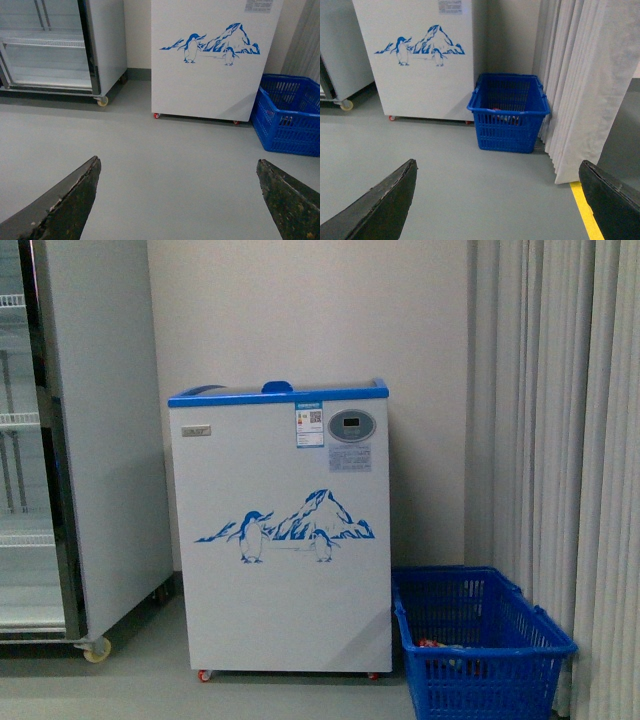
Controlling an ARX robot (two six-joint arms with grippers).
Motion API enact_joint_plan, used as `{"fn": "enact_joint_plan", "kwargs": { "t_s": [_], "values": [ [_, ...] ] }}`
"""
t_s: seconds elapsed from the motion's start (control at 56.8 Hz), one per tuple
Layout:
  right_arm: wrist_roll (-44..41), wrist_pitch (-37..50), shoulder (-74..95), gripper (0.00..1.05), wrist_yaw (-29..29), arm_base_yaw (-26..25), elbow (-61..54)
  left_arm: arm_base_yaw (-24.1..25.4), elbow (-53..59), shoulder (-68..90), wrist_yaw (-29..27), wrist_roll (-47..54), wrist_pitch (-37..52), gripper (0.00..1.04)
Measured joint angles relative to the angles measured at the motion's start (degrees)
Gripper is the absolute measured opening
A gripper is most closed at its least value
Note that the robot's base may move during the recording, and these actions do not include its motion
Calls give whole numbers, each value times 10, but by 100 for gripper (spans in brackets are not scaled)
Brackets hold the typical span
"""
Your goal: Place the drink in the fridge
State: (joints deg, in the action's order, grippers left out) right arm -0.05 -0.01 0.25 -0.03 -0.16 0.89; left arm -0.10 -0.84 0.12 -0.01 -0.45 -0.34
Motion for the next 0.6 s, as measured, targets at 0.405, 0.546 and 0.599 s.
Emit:
{"fn": "enact_joint_plan", "kwargs": {
  "t_s": [0.405, 0.546, 0.599],
  "values": [
    [0, 0, 0, 97, 0, 0, 0, 0, 0, 0, 0, 0, 0, 96],
    [0, 0, 0, 97, 0, 0, 0, 0, 0, 0, 0, 0, 0, 96],
    [0, 0, 0, 97, 0, 0, 0, 0, 0, 0, 0, 0, 0, 96]
  ]
}}
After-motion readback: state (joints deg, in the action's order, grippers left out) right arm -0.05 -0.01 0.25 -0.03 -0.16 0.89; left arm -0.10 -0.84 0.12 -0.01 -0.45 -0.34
